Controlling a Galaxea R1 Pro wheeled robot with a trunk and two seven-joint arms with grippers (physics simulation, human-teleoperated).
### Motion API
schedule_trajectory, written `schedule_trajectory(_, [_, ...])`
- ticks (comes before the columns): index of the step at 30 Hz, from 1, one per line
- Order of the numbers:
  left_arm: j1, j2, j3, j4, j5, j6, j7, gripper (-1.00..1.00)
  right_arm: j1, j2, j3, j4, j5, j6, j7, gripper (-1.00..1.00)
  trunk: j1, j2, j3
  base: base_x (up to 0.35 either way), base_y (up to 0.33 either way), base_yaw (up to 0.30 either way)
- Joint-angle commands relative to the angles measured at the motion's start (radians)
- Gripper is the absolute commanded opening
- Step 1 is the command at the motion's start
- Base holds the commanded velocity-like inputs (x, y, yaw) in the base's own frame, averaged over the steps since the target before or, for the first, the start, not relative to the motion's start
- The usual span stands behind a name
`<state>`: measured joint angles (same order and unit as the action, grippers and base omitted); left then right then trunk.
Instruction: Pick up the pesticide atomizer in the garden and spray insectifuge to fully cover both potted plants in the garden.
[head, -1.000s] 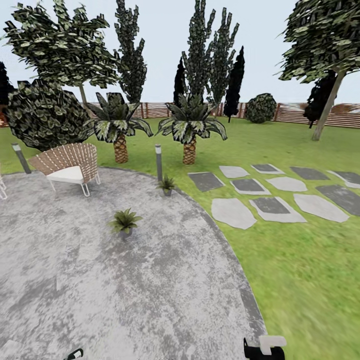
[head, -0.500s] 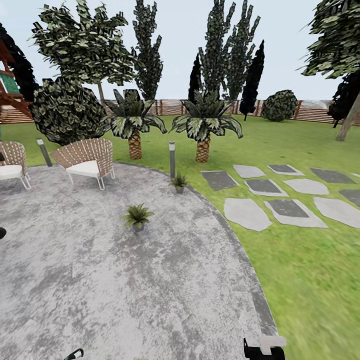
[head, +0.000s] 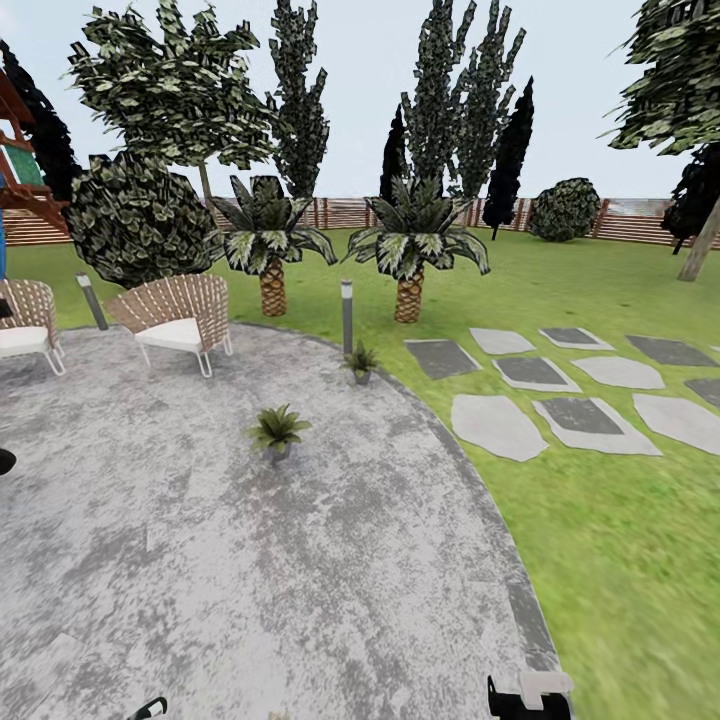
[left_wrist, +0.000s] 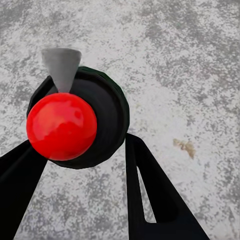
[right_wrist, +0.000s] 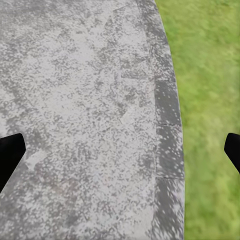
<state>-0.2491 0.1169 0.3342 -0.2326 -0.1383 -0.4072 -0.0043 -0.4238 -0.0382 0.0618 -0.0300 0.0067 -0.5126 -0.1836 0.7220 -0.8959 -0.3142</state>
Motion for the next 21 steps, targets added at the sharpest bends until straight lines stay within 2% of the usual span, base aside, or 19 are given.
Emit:
schedule_trajectory(1, [-0.001,0.000,0.008,0.001,-0.010,-0.004,0.000,-1.00,-0.001,0.000,0.006,0.001,0.001,-0.001,-0.007,1.00,0.004,-0.008,-0.004,0.000,0.000,0.000])
schedule_trajectory(21, [-0.001,0.000,0.008,0.001,-0.010,-0.004,0.000,-1.00,0.000,-0.011,0.007,0.003,0.005,-0.004,-0.004,1.00,0.081,-0.148,-0.067,0.000,0.000,0.000])
